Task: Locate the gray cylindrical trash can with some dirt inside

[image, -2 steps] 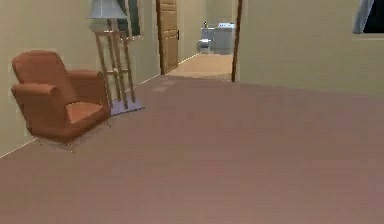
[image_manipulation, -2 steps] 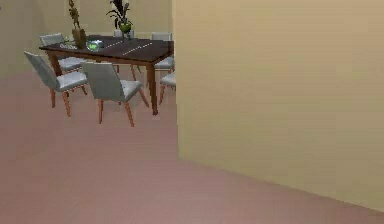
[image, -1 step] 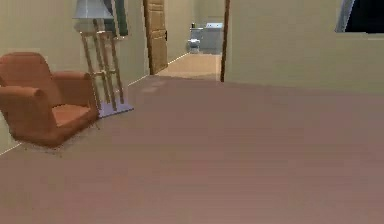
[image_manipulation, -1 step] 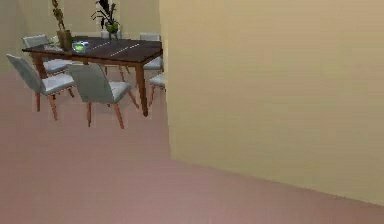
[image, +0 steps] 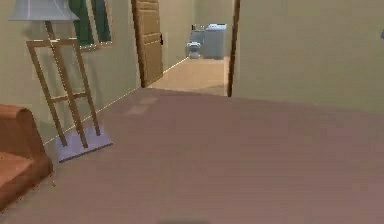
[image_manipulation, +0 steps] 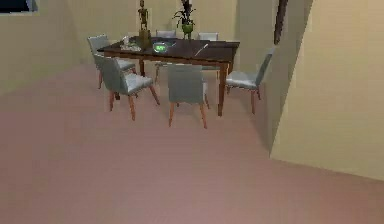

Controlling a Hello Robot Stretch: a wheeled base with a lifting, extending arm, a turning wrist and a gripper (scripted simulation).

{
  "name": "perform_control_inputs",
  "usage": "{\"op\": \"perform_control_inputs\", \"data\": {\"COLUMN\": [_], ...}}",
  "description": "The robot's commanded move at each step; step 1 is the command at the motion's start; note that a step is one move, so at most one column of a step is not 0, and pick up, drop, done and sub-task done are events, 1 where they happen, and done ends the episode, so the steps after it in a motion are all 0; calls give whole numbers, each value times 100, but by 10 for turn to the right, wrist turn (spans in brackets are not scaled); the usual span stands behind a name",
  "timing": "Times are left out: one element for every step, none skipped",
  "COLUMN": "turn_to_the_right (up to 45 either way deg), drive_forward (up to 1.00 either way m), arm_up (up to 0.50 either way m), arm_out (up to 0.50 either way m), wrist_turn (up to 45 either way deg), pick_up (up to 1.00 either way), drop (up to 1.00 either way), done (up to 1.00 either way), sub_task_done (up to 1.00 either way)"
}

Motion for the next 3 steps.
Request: {"op": "perform_control_inputs", "data": {"turn_to_the_right": [0, 0, 0], "drive_forward": [100, 100, 100], "arm_up": [0, 0, 0], "arm_out": [0, 0, 0], "wrist_turn": [0, 0, 0], "pick_up": [0, 0, 0], "drop": [0, 0, 0], "done": [0, 0, 0], "sub_task_done": [0, 0, 0]}}
